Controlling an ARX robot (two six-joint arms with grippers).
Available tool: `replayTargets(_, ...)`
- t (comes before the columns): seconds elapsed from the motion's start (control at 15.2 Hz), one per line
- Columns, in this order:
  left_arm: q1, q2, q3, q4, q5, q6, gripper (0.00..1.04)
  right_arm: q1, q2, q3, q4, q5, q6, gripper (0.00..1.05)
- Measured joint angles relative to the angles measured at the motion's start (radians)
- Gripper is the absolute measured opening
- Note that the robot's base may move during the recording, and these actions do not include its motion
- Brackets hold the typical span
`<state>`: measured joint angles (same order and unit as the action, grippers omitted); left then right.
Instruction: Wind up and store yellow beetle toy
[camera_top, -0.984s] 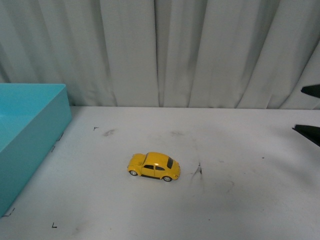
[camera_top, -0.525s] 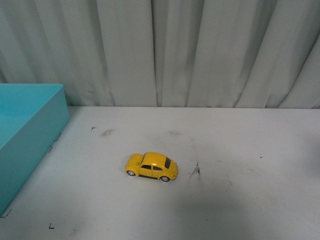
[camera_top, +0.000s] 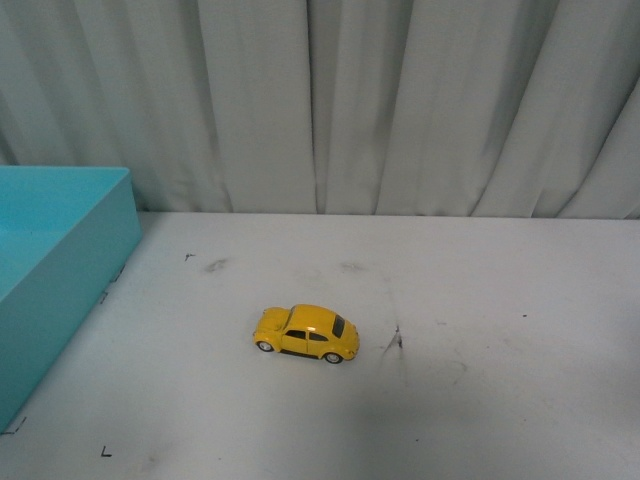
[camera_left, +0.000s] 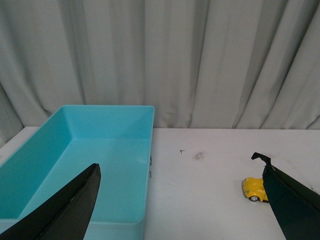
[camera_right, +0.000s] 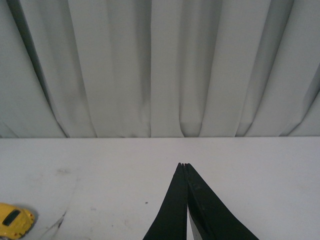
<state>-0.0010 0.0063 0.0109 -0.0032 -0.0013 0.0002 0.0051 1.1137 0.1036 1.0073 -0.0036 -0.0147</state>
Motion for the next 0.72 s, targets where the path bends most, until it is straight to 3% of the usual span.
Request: replayTargets(0.72,0.0,0.0,0.0,0.0,0.001,0.0,0.98,0.0,-0.578,-0.093,-0.48,0.003,0.0,0.02)
